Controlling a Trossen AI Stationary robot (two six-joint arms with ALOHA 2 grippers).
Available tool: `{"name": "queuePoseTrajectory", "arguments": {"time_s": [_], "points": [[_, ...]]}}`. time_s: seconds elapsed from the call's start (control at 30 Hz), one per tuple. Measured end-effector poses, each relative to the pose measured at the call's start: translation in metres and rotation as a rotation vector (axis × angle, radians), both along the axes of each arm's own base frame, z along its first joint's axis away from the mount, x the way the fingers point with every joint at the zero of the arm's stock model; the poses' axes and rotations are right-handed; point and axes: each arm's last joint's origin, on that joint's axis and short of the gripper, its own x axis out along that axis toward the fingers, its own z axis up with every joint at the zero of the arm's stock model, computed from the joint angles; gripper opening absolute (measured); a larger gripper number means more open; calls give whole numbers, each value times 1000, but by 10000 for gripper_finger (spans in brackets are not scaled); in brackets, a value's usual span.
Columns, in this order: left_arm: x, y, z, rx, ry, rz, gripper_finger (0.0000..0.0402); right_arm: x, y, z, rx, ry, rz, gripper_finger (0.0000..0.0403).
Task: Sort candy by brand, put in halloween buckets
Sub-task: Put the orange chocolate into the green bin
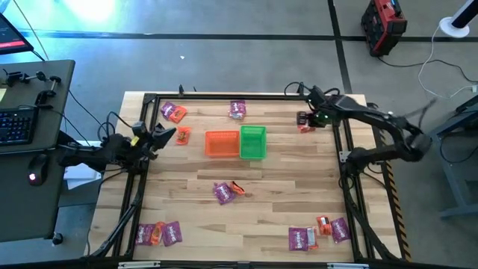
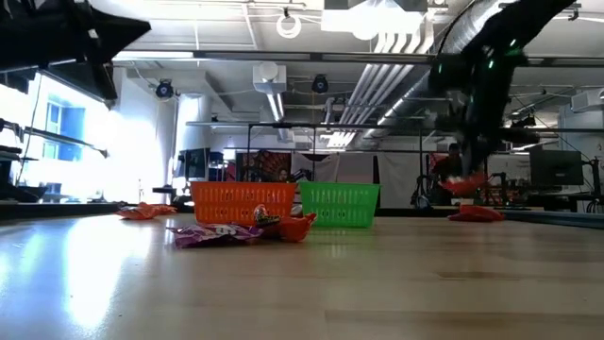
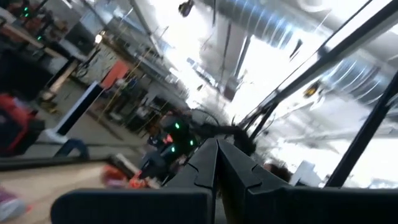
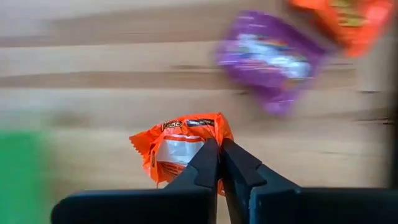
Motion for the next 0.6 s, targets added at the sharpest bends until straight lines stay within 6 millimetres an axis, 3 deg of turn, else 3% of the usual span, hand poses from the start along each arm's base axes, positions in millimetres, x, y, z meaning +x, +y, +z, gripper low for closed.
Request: {"name": "queuePoseTrajectory", "arguments": {"time_s": [0.17, 0.27, 0.43, 0.6], "points": [[0, 1, 5, -15, 18, 36, 1, 31, 33, 35, -108, -373, 167, 2], [5, 2, 8, -15, 96, 52, 1, 54, 50, 45, -170, -511, 221, 3], [18, 4, 29, 14, 176, 67, 1, 89, 60, 32, -188, -560, 269, 2], [41, 5, 62, 65, 234, 3, 1, 115, 61, 7, -186, -534, 341, 1]]}}
